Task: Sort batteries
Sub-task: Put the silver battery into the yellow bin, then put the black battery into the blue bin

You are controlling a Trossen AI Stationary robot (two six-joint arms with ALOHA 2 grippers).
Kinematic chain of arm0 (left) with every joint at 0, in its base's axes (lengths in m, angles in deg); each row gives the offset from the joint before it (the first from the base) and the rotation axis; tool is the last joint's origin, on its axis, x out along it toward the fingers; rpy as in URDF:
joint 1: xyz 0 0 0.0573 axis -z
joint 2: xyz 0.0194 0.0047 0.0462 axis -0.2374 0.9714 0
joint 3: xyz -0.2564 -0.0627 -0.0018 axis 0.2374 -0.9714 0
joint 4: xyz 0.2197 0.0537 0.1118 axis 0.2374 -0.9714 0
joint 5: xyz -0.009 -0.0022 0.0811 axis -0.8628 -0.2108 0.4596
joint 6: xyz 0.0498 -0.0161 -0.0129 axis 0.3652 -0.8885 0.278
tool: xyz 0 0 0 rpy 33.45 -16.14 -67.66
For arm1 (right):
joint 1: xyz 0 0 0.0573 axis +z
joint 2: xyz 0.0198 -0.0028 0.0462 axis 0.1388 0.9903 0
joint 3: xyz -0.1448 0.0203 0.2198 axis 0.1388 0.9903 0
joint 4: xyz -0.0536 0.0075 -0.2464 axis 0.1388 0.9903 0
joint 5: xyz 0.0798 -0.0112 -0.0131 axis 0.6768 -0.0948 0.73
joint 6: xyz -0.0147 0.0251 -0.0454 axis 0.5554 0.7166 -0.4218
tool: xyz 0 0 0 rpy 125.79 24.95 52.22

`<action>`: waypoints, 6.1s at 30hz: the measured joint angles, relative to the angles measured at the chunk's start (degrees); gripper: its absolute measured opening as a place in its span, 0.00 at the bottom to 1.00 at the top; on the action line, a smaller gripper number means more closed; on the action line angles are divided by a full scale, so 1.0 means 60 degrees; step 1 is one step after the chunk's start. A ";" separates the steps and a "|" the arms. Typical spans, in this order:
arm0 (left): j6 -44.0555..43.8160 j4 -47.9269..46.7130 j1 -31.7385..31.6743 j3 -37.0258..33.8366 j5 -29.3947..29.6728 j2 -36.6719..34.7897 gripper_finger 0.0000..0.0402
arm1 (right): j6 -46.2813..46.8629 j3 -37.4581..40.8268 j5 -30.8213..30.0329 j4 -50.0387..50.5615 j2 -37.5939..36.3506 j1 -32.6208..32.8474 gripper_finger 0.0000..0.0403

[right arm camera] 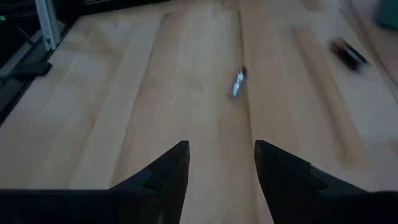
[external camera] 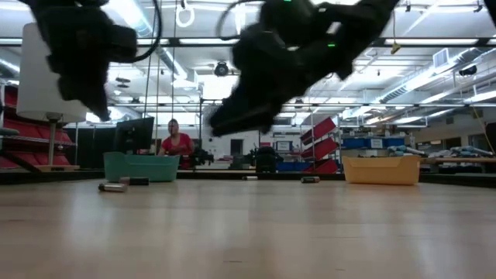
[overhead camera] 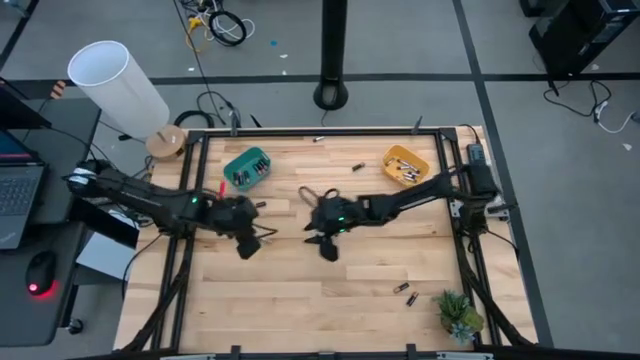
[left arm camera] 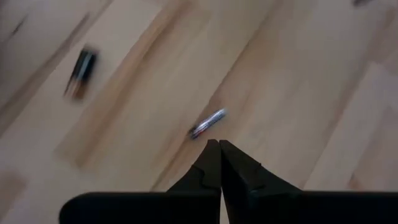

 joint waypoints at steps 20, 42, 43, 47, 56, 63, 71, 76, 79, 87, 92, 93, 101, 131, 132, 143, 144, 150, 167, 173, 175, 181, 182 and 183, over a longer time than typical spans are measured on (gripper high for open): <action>-0.3554 -0.1655 0.1852 0.0713 0.1314 -0.0521 0.02 | -0.1207 -0.5121 -0.0588 -0.0234 0.4670 0.0132 0.52; -0.4033 -0.3511 0.1849 0.1693 0.1375 -0.0518 0.03 | -0.1128 -0.4971 -0.0828 -0.0696 0.5560 -0.0034 0.07; -0.4030 -0.3497 0.1849 0.1693 0.1357 -0.0518 0.03 | -0.1164 -0.4968 -0.0740 -0.0684 0.5559 -0.0057 0.07; -0.4006 -0.3467 0.1849 0.1691 0.1322 -0.0518 0.03 | -0.1123 -0.4964 -0.0303 -0.0433 0.5440 -0.0187 0.07; -0.3462 -0.3202 0.1847 0.1693 0.1313 -0.0514 0.03 | -0.1953 -0.4858 0.0156 0.2426 0.4171 -0.0581 0.07; -0.3189 -0.2138 0.1831 0.1671 0.2615 -0.0514 0.03 | -0.2594 -0.4822 -0.0036 0.5691 0.2977 -0.1097 0.07; -0.3176 -0.1522 0.1827 0.1655 0.5780 -0.0504 0.03 | -0.3147 -0.4840 -0.0605 0.8943 0.1650 -0.1979 0.07; -0.2859 -0.1519 0.1820 0.1510 0.6545 -0.0503 0.03 | -0.3086 -0.4862 -0.1216 1.0910 0.1113 -0.2699 0.07; -0.2729 -0.1530 0.1820 0.1463 0.6762 -0.0495 0.03 | -0.2579 -0.4862 -0.1819 1.2376 0.0948 -0.3195 0.07; -0.2724 -0.1529 0.1820 0.1460 0.7377 -0.0496 0.03 | -0.1562 -0.4866 -0.2056 1.6262 0.0809 -0.4743 0.09; -0.2722 -0.1527 0.1820 0.1459 0.7378 -0.0496 0.03 | -0.1871 -0.4867 -0.2076 1.7300 0.0805 -0.5575 0.10; -0.2722 -0.1519 0.1820 0.1456 0.7378 -0.0496 0.03 | -0.1895 -0.4870 -0.2114 1.7307 0.0805 -0.5718 0.10; -0.2725 -0.1083 0.1820 0.1456 0.7094 -0.0496 0.03 | -0.2173 -0.4880 -0.3033 1.7343 0.0805 -0.6460 0.20; -0.2739 -0.0093 0.1820 0.1453 0.5440 -0.0355 0.03 | -0.1414 -0.3141 0.0179 1.3628 -0.3395 -0.2014 0.28; -0.2729 -0.0053 0.1820 0.1453 0.5625 -0.0276 0.03 | -0.1271 -0.2713 0.0365 1.3208 -0.3817 -0.1541 0.28; -0.2730 0.2378 0.1820 0.1452 0.6185 0.1329 0.03 | 0.1157 0.2416 0.0235 0.9165 -0.6404 0.3115 0.30; -0.2736 0.2779 0.1820 0.1452 0.6069 0.1469 0.03 | 0.1254 0.2703 0.0172 0.8912 -0.6404 0.3358 0.30; -0.3047 0.5407 0.1820 0.1452 0.5826 0.2218 0.03 | 0.1466 0.4152 0.0021 0.6696 -0.6385 0.4508 0.33; -0.3465 0.4918 0.1889 0.3924 0.6777 0.3860 0.03 | 0.1410 0.6692 -0.2258 0.2289 -0.6375 0.6208 0.58; -0.3450 0.4158 0.1922 0.4800 0.6809 0.4303 0.03 | 0.1099 0.6933 -0.2258 0.0934 -0.6293 0.5852 0.55; -0.3450 0.4094 0.1922 0.4866 0.6799 0.4360 0.03 | 0.0785 0.6932 -0.2255 0.0397 -0.6123 0.5735 0.54; -0.3453 0.4070 0.1922 0.4855 0.6821 0.4356 0.03 | 0.0895 0.6362 -0.2447 -0.0152 -0.5189 0.5434 0.54; -0.3454 0.4064 0.1923 0.4855 0.6817 0.4356 0.03 | 0.0840 0.6292 -0.2452 -0.0162 -0.5040 0.5438 0.54; -0.3461 0.4061 0.1933 0.4855 0.6821 0.4356 0.03 | 0.0808 0.6260 -0.2449 -0.0226 -0.4889 0.5485 0.54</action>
